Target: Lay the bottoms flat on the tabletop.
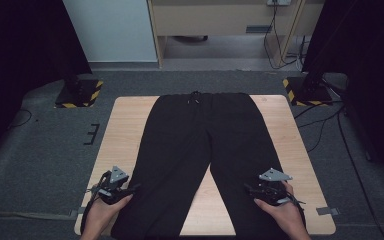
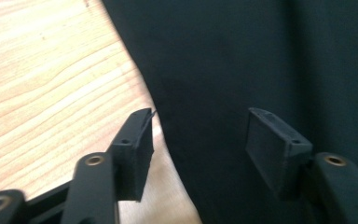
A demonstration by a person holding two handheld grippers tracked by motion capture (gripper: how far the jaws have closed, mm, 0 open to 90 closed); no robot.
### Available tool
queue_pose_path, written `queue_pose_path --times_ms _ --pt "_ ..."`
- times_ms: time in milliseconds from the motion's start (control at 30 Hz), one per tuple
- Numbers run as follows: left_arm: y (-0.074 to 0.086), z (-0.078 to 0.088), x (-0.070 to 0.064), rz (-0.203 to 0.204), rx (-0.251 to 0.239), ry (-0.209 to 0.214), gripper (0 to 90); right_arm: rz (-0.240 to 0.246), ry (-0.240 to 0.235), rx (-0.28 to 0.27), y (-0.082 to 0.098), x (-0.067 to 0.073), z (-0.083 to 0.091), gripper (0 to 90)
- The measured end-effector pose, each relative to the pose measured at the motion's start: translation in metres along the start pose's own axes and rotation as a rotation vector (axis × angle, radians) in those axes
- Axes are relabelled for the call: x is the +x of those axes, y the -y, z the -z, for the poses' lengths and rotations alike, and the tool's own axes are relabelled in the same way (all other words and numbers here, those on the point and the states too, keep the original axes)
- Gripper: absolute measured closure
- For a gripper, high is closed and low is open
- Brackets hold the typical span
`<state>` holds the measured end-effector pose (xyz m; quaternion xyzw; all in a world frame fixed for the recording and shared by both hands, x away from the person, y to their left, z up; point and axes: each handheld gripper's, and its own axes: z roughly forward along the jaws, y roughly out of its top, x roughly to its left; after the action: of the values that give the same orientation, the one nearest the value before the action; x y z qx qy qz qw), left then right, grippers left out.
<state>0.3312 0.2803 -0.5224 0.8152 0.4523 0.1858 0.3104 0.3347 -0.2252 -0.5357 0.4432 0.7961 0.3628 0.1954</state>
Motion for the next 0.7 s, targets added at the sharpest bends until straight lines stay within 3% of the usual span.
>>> queue_pose_path --times_ms 33,167,200,333,433,533,600,700 --pt "0.000 -0.001 0.000 0.018 -0.009 0.006 49.9 0.000 0.000 0.003 0.000 0.000 0.000 34.0" --pt "-0.003 -0.001 -0.001 -0.005 0.006 0.002 76.1 -0.010 0.007 0.001 0.002 0.005 0.002 34.0" --pt "-0.004 -0.001 -0.001 -0.011 0.014 -0.017 81.1 -0.008 0.007 0.002 0.003 0.006 0.003 34.0" --pt "-0.004 0.000 0.004 -0.014 0.021 -0.070 86.7 -0.004 -0.010 0.019 0.001 0.008 0.004 33.6" --pt "-0.001 0.001 0.010 0.008 0.005 -0.052 87.5 -0.005 -0.023 0.008 -0.005 0.006 0.006 33.5" --pt "0.002 0.001 0.013 0.012 -0.015 -0.034 80.0 -0.006 -0.021 0.014 -0.005 0.006 0.005 33.5" --pt "0.003 0.000 0.012 0.029 -0.032 -0.040 59.8 0.006 -0.020 0.017 -0.001 0.008 0.001 32.5" --pt "-0.002 -0.002 0.002 0.015 -0.078 -0.038 42.3 0.014 -0.010 0.003 0.001 0.011 0.001 32.7"
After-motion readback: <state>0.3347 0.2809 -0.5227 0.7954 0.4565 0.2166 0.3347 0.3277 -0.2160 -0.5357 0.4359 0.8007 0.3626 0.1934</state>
